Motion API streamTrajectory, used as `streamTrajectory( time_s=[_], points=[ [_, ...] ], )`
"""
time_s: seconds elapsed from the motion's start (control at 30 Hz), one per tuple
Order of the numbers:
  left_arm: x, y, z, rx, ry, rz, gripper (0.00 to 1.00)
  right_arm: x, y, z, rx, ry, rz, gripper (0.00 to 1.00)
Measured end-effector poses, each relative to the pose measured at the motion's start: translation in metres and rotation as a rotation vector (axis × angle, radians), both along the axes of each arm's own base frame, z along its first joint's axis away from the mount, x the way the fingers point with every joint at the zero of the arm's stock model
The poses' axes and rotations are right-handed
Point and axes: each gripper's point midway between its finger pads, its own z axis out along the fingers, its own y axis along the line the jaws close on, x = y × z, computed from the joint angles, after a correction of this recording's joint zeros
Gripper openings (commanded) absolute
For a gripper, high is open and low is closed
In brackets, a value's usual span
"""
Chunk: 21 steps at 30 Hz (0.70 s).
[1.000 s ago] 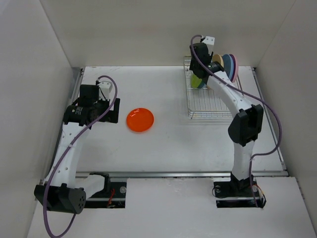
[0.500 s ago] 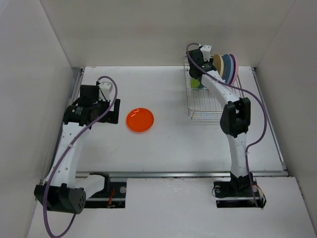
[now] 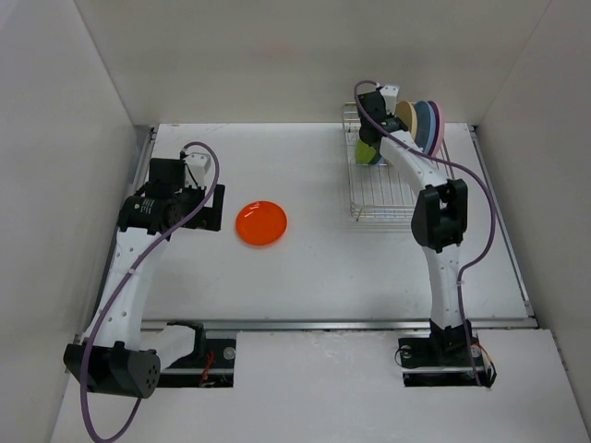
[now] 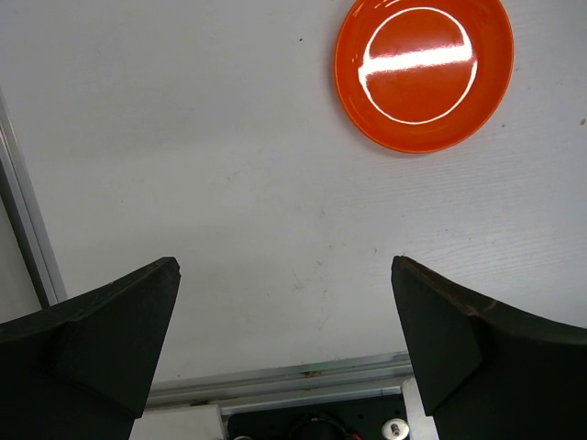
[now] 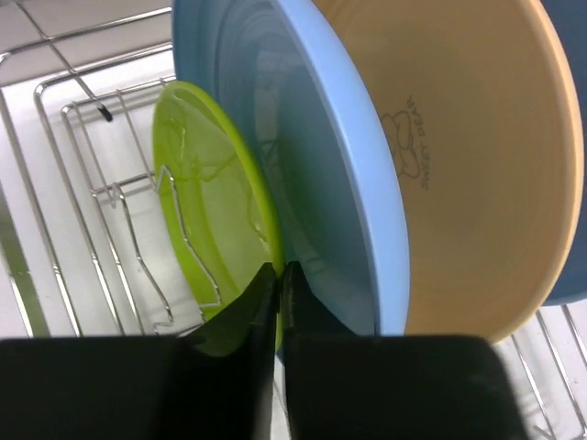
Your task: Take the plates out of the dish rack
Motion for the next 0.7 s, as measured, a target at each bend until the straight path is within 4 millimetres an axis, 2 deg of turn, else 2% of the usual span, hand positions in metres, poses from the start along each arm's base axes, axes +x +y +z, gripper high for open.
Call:
streamTrajectory(
  time_s=[0.2, 0.3, 0.4, 0.5, 0.6, 0.7],
  points=[
    [0.0, 0.0, 0.0, 0.0, 0.0, 0.0, 1.0, -0.004, -0.003, 0.002, -0.018, 0.007, -0.003, 0.0],
    [0.0, 0.0, 0.0, 0.0, 0.0, 0.0, 1.0, -0.012, -0.006, 0.018, -0.036, -0.007, -0.014, 0.0],
    [0.0, 0.0, 0.0, -0.002, 0.0, -0.002, 1.0, -0.027, -0.007, 0.061, -0.066, -0.07, -0.031, 0.0],
    [0.0, -0.001, 0.0, -0.003, -0.002, -0.003, 1.0, -0.051, -0.002, 0.122, -0.065, -0.178, -0.029, 0.0],
    [-0.001, 0.0, 0.002, -0.003, -0.007, -0.003, 1.0, -0.084, 0.019, 0.193, -0.009, -0.335, 0.019, 0.0],
    [-0.001, 0.0, 0.002, -0.002, -0.009, -0.001, 1.0, -0.119, 0.048, 0.241, 0.087, -0.444, 0.15, 0.0]
  ],
)
